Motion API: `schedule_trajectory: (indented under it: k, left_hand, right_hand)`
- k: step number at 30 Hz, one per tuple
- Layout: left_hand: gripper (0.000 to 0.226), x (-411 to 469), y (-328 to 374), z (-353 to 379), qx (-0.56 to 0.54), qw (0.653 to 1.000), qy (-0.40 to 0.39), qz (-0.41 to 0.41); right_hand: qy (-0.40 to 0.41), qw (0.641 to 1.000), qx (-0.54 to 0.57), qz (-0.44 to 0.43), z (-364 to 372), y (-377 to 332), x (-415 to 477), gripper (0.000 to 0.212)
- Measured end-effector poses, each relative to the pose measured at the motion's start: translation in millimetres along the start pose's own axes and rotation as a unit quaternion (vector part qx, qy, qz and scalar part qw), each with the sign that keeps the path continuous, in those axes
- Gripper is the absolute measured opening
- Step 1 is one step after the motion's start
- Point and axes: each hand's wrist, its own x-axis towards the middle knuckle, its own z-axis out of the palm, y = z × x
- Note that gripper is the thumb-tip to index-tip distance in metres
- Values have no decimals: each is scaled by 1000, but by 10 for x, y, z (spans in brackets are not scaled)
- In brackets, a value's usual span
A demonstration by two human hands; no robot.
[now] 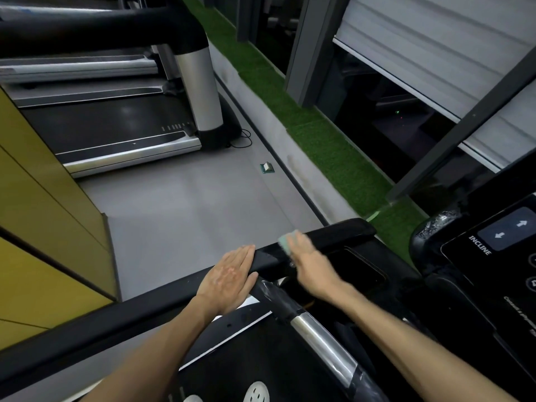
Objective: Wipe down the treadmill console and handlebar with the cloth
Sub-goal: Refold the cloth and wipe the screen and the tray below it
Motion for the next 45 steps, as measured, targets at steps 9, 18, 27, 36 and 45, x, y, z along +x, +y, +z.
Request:
schedule_trajectory:
  k: [9,18,27,36,45]
  left_hand:
    - [65,-12,-3,3,-6,1000,-12,0]
    - [58,17,-11,-41,-11,999,-44,-1]
    - [62,11,-34,-79,-39,995,-92,-11]
    - [78,-510,-593,-241,-12,994,-97,-54]
    - [78,-600,-655,-249,-80,987,-116,-78]
  right_hand:
    - [18,996,-36,83,-157,522,330,63]
    - [21,945,-38,325,-529,1140,574,32]
    - [-44,997,-46,-40,192,-498,219,62]
    - [-4,995,-54,85,-59,137,200,65]
    - [-35,994,-100,-18,474,-855,179,70]
